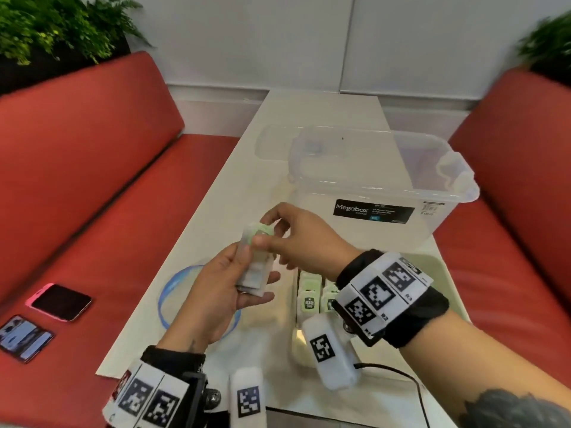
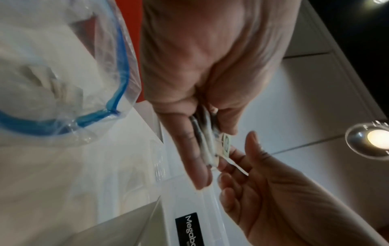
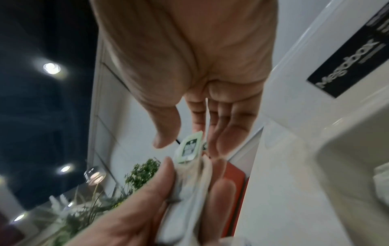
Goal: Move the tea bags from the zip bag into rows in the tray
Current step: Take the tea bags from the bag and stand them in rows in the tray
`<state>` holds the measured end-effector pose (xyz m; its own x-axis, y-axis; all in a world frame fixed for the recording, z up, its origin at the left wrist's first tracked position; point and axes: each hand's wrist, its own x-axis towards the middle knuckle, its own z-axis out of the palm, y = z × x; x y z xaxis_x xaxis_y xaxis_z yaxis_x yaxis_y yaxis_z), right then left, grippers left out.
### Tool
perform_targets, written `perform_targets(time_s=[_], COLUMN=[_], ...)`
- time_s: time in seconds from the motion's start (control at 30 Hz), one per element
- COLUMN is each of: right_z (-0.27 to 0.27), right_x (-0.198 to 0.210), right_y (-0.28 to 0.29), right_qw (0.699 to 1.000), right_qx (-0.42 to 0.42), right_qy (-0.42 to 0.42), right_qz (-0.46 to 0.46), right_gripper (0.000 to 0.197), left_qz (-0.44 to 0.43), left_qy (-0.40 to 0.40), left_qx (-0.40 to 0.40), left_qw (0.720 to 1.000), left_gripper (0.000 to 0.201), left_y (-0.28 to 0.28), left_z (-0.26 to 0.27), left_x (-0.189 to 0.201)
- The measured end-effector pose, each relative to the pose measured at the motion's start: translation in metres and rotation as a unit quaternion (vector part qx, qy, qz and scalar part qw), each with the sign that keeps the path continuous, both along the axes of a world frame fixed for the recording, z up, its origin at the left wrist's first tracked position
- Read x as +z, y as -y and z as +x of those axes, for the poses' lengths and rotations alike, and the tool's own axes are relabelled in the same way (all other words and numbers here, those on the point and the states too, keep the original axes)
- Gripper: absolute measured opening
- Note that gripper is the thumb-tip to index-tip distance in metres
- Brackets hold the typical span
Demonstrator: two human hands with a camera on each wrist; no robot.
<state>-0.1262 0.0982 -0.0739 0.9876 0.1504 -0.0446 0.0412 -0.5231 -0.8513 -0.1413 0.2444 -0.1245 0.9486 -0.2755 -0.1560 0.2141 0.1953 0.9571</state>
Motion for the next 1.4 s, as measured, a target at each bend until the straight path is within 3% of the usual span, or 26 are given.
perform_targets(time_s=[0.13, 0.3, 0.47, 0.6, 0.7, 0.73, 0.9, 1.03, 1.2, 1.4], right_z=[-0.002, -0.012, -0.023, -0.027, -0.032, -0.033, -0.042, -0.051, -0.054, -0.048], right_x=[0.004, 0.006, 0.016, 0.019, 0.021, 0.021, 0.020, 0.023, 0.009, -0.021], right_y=[0.034, 0.074, 0.109, 0.123, 0.126, 0.127, 0.137, 0.152, 0.178, 0.191], right_qw=[0.999, 0.998, 0.992, 0.986, 0.985, 0.986, 0.978, 0.956, 0.900, 0.837], right_qx=[-0.009, -0.056, -0.081, -0.072, -0.047, -0.041, -0.020, 0.016, 0.036, 0.076], right_qy=[0.022, 0.038, 0.049, 0.041, 0.026, 0.023, 0.019, -0.026, -0.100, -0.173], right_qz=[-0.025, -0.002, -0.080, -0.148, -0.164, -0.162, -0.205, -0.291, -0.422, -0.513], right_gripper=[0.008, 0.017, 0.024, 0.022, 0.017, 0.017, 0.007, 0.006, 0.008, 0.008], left_qz=[0.028, 0.050, 0.122, 0.124, 0.222, 0.238, 0.223, 0.235, 0.176, 0.196], left_qy=[0.012, 0.003, 0.090, 0.169, 0.284, 0.297, 0.257, 0.263, 0.202, 0.214], left_qx=[-0.062, -0.066, -0.020, -0.118, -0.193, -0.209, -0.263, -0.278, -0.201, -0.159], left_qw=[0.998, 0.997, 0.988, 0.971, 0.912, 0.901, 0.903, 0.893, 0.942, 0.944], left_gripper=[0.031, 0.028, 0.027, 0.041, 0.042, 0.044, 0.051, 0.051, 0.050, 0.045], left_y=[0.021, 0.041, 0.047, 0.060, 0.075, 0.080, 0.095, 0.087, 0.081, 0.086], left_z=[-0.003, -0.002, 0.000, -0.004, -0.006, -0.007, -0.013, -0.015, -0.021, -0.030], left_x=[-0.001, -0.011, -0.010, -0.004, 0.001, 0.002, 0.004, 0.005, -0.014, -0.038])
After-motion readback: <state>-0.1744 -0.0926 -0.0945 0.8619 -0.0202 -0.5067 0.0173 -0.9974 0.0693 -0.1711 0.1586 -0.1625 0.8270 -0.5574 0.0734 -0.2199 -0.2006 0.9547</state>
